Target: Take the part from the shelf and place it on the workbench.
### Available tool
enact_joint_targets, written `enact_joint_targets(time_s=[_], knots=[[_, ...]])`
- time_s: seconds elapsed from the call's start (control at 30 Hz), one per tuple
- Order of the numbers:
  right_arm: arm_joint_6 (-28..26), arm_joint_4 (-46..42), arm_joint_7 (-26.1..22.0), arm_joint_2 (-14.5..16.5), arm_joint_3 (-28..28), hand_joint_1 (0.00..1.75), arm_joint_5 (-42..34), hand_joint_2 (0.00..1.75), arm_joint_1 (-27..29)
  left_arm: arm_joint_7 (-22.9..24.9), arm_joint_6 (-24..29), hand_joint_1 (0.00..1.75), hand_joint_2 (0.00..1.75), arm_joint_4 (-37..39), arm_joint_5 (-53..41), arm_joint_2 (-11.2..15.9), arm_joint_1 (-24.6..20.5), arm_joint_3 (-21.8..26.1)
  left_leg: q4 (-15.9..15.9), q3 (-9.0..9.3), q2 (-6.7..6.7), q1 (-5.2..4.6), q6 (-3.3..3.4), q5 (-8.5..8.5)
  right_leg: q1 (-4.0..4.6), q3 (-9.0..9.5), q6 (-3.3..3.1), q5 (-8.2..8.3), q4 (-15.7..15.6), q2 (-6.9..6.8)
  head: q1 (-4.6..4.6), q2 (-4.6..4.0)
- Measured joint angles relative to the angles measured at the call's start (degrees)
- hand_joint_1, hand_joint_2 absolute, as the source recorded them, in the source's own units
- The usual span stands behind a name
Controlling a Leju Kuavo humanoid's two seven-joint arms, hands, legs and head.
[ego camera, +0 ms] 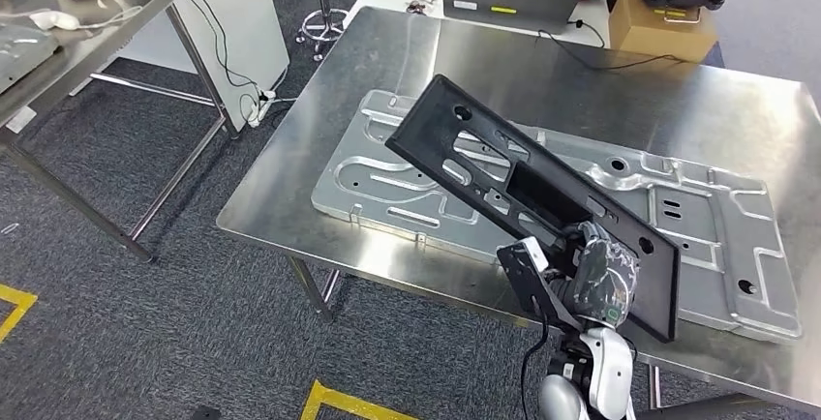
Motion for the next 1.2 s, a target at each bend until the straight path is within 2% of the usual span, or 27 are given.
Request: enact_joint_targets(time_s=[0.03,0.07,0.1,0.17,0.2,0.23,0.27,0.33,0.37,0.4,0.47,0.53,0.57,0.63,0.67,0.7,0.73,0.77,0.83,0.87,0.9,0.97,1.03,1.07,1.13,1.17,1.2], knots=[[0.2,0.0,0.0,-0.2,0.1,1.75,0.0,1.75,-0.3,0.0,0.0,0.0,1.75,0.0,0.0,0.0,-0.1,0.0,-0.4,0.87,-0.03,0.14,0.25,-0.46,-0.09,-2.35,0.33,0.41,3.5,-0.09,0.01,0.0],[0.4,0.0,0.0,-0.3,0.2,1.75,0.0,1.75,-0.4,0.0,0.0,0.0,1.75,0.0,0.0,0.0,-0.1,0.0,-0.7,1.77,-0.03,0.21,0.45,-1.05,-0.24,-4.87,0.66,-0.2,6.8,-0.2,0.03,0.0],[0.6,0.0,0.0,-0.5,0.3,1.75,0.0,1.75,-0.5,0.0,0.0,0.0,1.75,0.0,0.0,0.0,-0.1,0.0,-0.9,2.72,-0.07,0.26,0.56,-1.76,-0.4,-7.21,0.98,-2.01,9.2,-0.27,0.04,0.0],[1.3,0.1,0.0,-0.8,0.5,1.75,-0.2,1.75,-0.7,0.0,-0.1,0.0,1.75,0.0,0.0,0.0,0.0,0.0,-1.0,4.78,-0.24,0.3,0.55,-3.36,-0.78,-10.64,1.38,-6.51,10.6,-0.42,0.04,0.0],[1.8,0.2,0.0,-1.0,0.6,1.75,-0.3,1.75,-0.8,0.0,-0.1,0.0,1.75,0.0,0.0,0.0,0.0,0.0,-1.0,5.93,-0.36,0.33,0.47,-4.24,-0.9,-11.53,1.45,-7.54,9.5,-0.49,0.04,0.0],[2.5,0.2,0.0,-1.1,0.8,1.75,-0.6,1.75,-1.0,0.0,-0.1,0.0,1.75,0.0,0.0,0.0,0.0,0.0,-1.0,7.16,-0.45,0.36,0.34,-5.17,-0.97,-11.87,1.43,-6.84,7.2,-0.55,0.04,0.0],[3.5,0.3,0.1,-1.3,1.0,1.75,-0.9,1.75,-1.2,0.0,-0.1,0.0,1.75,0.0,0.0,0.0,0.0,0.0,-1.1,8.21,-0.49,0.38,0.17,-6.11,-0.99,-11.87,1.29,-3.94,4.1,-0.62,0.05,0.0],[6.5,0.9,0.0,-1.7,1.8,1.75,-2.0,1.75,-1.8,0.2,-0.2,0.0,1.75,0.0,0.0,0.0,0.0,0.0,-1.0,10.12,-0.57,0.3,-0.38,-7.94,-0.74,-11.64,0.76,4.14,-1.4,-0.68,0.05,0.0],[8.3,1.3,0.0,-2.0,2.3,1.75,-2.6,1.75,-2.0,0.3,-0.2,0.0,1.75,0.1,0.0,0.0,-0.1,0.0,-1.2,10.84,-0.61,0.26,-0.75,-8.67,-0.53,-11.44,0.36,6.81,-2.8,-0.65,0.05,0.0],[9.9,1.7,0.0,-2.2,2.9,1.75,-3.2,1.75,-2.3,0.3,-0.3,0.0,1.75,0.1,0.0,0.0,-0.2,-0.1,-1.2,11.54,-0.66,0.2,-1.15,-8.96,-0.38,-11.17,-0.09,7.7,-3.4,-0.59,0.06,0.0],[12.1,2.3,-0.1,-2.4,4.1,1.75,-3.9,1.75,-3.0,0.4,-0.3,0.0,1.75,0.1,0.0,0.1,-0.4,-0.1,-0.3,11.77,-0.65,0.23,-1.84,-8.36,-0.36,-9.97,-0.97,6.97,-3.9,-0.39,0.05,0.0],[13.0,2.8,-0.2,-2.5,5.3,1.75,-4.4,1.75,-4.1,0.5,-0.3,0.0,1.75,0.1,0.0,0.1,-0.7,-0.1,4.6,9.31,-0.43,0.34,-2.24,-7.22,-0.48,-8.11,-1.81,6.32,-4.8,-0.36,0.04,0.0],[13.3,3.2,-0.2,-2.6,5.8,1.75,-4.6,1.75,-4.5,0.5,-0.3,0.0,1.75,0.1,0.0,0.1,-0.7,-0.1,7.8,7.24,-0.28,0.39,-2.37,-7.57,-0.49,-7.19,-2.15,5.96,-5.2,-0.4,0.03,0.0],[13.9,4.0,-0.3,-2.6,6.8,1.75,-4.9,1.75,-4.9,0.3,-0.4,0.0,1.75,0.1,0.2,0.1,-0.7,-0.1,13.2,2.67,-0.08,0.42,-2.63,-10.74,-0.42,-5.64,-2.58,4.99,-5.6,-0.41,0.02,0.0],[14.2,4.3,-0.3,-2.7,7.1,1.75,-5.1,1.75,-5.0,0.0,-0.5,0.0,1.75,0.1,0.3,0.1,-0.7,-0.1,14.3,0.84,-0.05,0.41,-2.71,-12.59,-0.4,-4.98,-2.63,4.4,-5.6,-0.34,0.02,0.0],[14.5,4.6,-0.3,-2.8,7.5,1.75,-5.4,1.75,-5.0,-0.3,-0.7,0.0,1.75,0.1,0.5,0.1,-0.7,-0.1,14.1,-0.45,-0.03,0.41,-2.75,-13.49,-0.38,-4.26,-2.6,3.75,-5.6,-0.26,0.02,0.0],[14.9,5.0,-0.3,-2.9,7.8,1.75,-5.6,1.75,-5.1,-0.7,-1.0,0.0,1.75,0.1,0.9,0.1,-0.6,-0.1,12.5,-1.07,0.0,0.41,-2.75,-12.95,-0.37,-3.44,-2.53,3.09,-5.6,-0.18,0.02,0.0],[15.1,5.2,-0.3,-3.0,8.0,1.75,-5.9,1.75,-5.2,-1.4,-1.3,0.0,1.75,0.1,1.4,0.1,-0.6,-0.1,9.5,-0.99,0.02,0.4,-2.64,-10.43,-0.36,-2.58,-2.4,2.44,-5.6,-0.14,0.02,0.0],[15.3,5.8,-0.4,-3.1,8.4,1.75,-6.3,1.75,-5.2,-3.0,-1.9,0.0,1.75,0.1,2.2,0.2,-0.5,-0.1,3.1,-0.59,0.04,0.22,-2.1,-3.42,-0.3,-1.48,-2.03,1.33,-5.4,-0.06,0.02,0.0],[15.3,6.1,-0.5,-3.2,8.5,1.75,-6.4,1.75,-5.2,-3.7,-2.1,0.0,1.75,0.1,2.4,0.2,-0.4,-0.1,1.2,-0.54,0.02,0.06,-1.71,-0.79,-0.23,-1.34,-1.72,0.9,-5.2,0.01,0.03,0.0],[15.3,6.3,-0.5,-3.3,8.6,1.75,-6.4,1.75,-5.1,-4.1,-2.1,0.0,1.75,0.1,2.4,0.1,-0.3,-0.1,0.6,-0.73,-0.01,-0.09,-1.39,0.49,-0.18,-1.42,-1.45,0.61,-5.1,0.09,0.04,0.0],[15.3,6.5,-0.5,-3.5,8.6,1.75,-6.5,1.75,-5.0,-4.4,-2.1,0.0,1.75,0.1,2.3,0.1,-0.2,-0.1,0.5,-0.81,0.01,-0.07,-0.87,0.93,-0.06,-1.52,-0.85,0.25,-5.2,0.17,0.05,0.0],[15.3,6.5,-0.6,-3.8,8.6,1.75,-6.5,1.75,-4.9,-4.4,-2.1,0.0,1.75,0.1,2.2,0.0,-0.2,-0.1,-0.2,-0.68,0.16,0.22,-0.32,1.17,-0.04,-1.91,-0.3,-1.21,-4.1,-0.01,0.08,0.0],[15.3,6.6,-0.6,-3.9,8.6,1.75,-6.6,1.75,-4.9,-4.4,-2.1,0.0,1.75,0.1,2.2,0.0,-0.2,-0.1,-0.5,-0.62,0.23,0.36,-0.06,1.29,-0.09,-2.76,-0.01,-2.85,-2.0,-0.14,0.08,0.0],[15.3,6.7,-0.7,-4.1,8.6,1.75,-6.7,1.75,-4.7,-4.4,-2.0,0.0,1.75,0.1,2.1,-0.2,-0.3,-0.1,-0.6,-0.71,0.29,0.36,0.22,1.36,-0.37,-5.65,0.5,-6.71,4.8,-0.3,0.1,0.0],[15.3,6.9,-0.7,-4.1,8.6,1.75,-6.7,1.75,-4.5,-4.4,-1.9,0.0,1.75,0.1,2.1,-0.2,-0.2,-0.1,-0.6,-0.81,0.32,0.35,0.28,1.4,-0.51,-6.99,0.71,-7.87,7.8,-0.33,0.1,0.0],[15.3,7.0,-0.7,-4.2,8.6,1.75,-6.7,1.75,-4.4,-4.4,-1.9,0.0,1.75,0.1,2.1,-0.3,-0.2,-0.1,-0.6,-0.92,0.32,0.34,0.32,1.49,-0.62,-7.56,0.85,-7.9,9.3,-0.37,0.1,0.0]])
